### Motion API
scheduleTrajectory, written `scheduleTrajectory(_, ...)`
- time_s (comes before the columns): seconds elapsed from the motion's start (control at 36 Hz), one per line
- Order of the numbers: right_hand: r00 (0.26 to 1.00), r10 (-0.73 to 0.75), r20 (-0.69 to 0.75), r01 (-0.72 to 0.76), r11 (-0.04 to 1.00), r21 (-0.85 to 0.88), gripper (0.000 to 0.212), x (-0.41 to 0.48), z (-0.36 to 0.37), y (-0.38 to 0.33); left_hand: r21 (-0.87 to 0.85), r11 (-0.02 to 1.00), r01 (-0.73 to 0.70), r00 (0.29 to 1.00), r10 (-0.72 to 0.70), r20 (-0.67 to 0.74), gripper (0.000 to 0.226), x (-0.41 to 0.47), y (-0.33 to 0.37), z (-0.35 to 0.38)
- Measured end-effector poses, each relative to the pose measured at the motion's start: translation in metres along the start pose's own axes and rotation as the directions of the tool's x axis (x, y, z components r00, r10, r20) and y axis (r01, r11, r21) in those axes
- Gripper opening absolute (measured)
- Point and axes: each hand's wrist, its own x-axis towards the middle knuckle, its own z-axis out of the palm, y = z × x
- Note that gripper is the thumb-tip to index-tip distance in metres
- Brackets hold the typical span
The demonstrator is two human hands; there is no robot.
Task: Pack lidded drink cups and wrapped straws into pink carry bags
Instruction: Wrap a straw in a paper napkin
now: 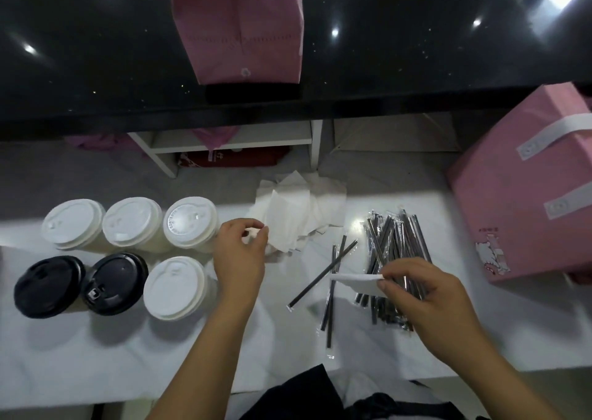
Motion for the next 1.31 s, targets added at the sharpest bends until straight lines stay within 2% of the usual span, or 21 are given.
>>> scheduleTrajectory(0.11, 0.999, -0.031, 0.014, 0.031, 0.999, 0.027, 0.022, 0.002, -0.004, 0.001, 0.027, 0.997, -0.075, 0.997, 0.076, -0.011, 0.006, -0.009, 0.01, -0.008)
scheduleTrajectory(0.19, 0.997, -0.07, 0.022, 0.069, 0.997, 0.034, 0.028, 0.004, -0.008, 0.003, -0.006, 0.993, -0.116, 0.992, 0.116, 0.041, 0.008, -0.016, 0.02, -0.011)
scheduleTrajectory(0.25, 0.996, -0.071, 0.053, 0.068, 0.996, 0.053, 0.028, 0.006, -0.012, 0.001, -0.114, 0.989, -0.091, 0.986, 0.105, 0.127, 0.014, -0.022, 0.028, -0.011)
scheduleTrajectory(0.31, 0.99, -0.049, 0.132, 0.036, 0.994, 0.1, 0.025, 0.007, -0.018, -0.003, -0.278, 0.96, 0.015, 0.963, 0.062, 0.264, 0.019, -0.029, 0.038, -0.01)
scheduleTrajectory(0.39, 0.969, -0.025, 0.248, -0.029, 0.977, 0.21, 0.012, 0.007, -0.029, -0.011, -0.46, 0.864, 0.203, 0.855, 0.072, 0.514, 0.017, -0.043, 0.054, -0.006)
scheduleTrajectory(0.47, 0.964, 0.017, 0.266, -0.119, 0.922, 0.37, 0.01, 0.009, -0.04, -0.014, -0.478, 0.788, 0.388, 0.659, 0.126, 0.742, 0.013, -0.054, 0.065, -0.002)
scheduleTrajectory(0.53, 0.964, 0.042, 0.264, -0.154, 0.895, 0.418, 0.013, 0.012, -0.046, -0.013, -0.438, 0.775, 0.456, 0.56, 0.132, 0.818, 0.014, -0.06, 0.068, 0.004)
scheduleTrajectory(0.61, 0.97, 0.119, 0.214, -0.207, 0.865, 0.456, 0.009, 0.015, -0.052, -0.008, -0.425, 0.747, 0.511, 0.507, 0.138, 0.851, 0.015, -0.069, 0.072, 0.013)
scheduleTrajectory(0.83, 0.978, 0.195, 0.071, -0.203, 0.819, 0.536, 0.009, 0.004, -0.048, 0.004, -0.425, 0.705, 0.568, 0.473, 0.142, 0.869, 0.016, -0.085, 0.08, 0.025)
scheduleTrajectory(0.94, 0.975, 0.217, 0.042, -0.207, 0.826, 0.525, 0.008, 0.001, -0.047, 0.009, -0.404, 0.763, 0.504, 0.482, 0.139, 0.865, 0.023, -0.09, 0.081, 0.029)
scheduleTrajectory(1.0, 0.979, 0.205, 0.01, -0.183, 0.848, 0.498, 0.013, 0.0, -0.046, 0.008, -0.368, 0.833, 0.413, 0.524, 0.113, 0.844, 0.031, -0.092, 0.08, 0.033)
scheduleTrajectory(1.08, 0.979, 0.205, 0.008, -0.18, 0.839, 0.514, 0.023, -0.001, -0.045, 0.005, -0.314, 0.92, 0.236, 0.625, 0.104, 0.774, 0.029, -0.092, 0.076, 0.038)
scheduleTrajectory(1.17, 0.965, 0.231, 0.123, -0.262, 0.832, 0.489, 0.038, -0.002, -0.046, 0.007, -0.315, 0.927, 0.205, 0.635, 0.119, 0.763, 0.028, -0.09, 0.073, 0.04)
scheduleTrajectory(1.22, 0.957, 0.238, 0.166, -0.285, 0.872, 0.398, 0.024, -0.003, -0.046, 0.01, -0.318, 0.923, 0.218, 0.619, 0.121, 0.776, 0.028, -0.087, 0.07, 0.038)
scheduleTrajectory(1.31, 0.965, 0.228, 0.127, -0.256, 0.924, 0.285, 0.005, -0.009, -0.044, 0.016, -0.272, 0.939, 0.212, 0.554, 0.113, 0.824, 0.03, -0.079, 0.064, 0.036)
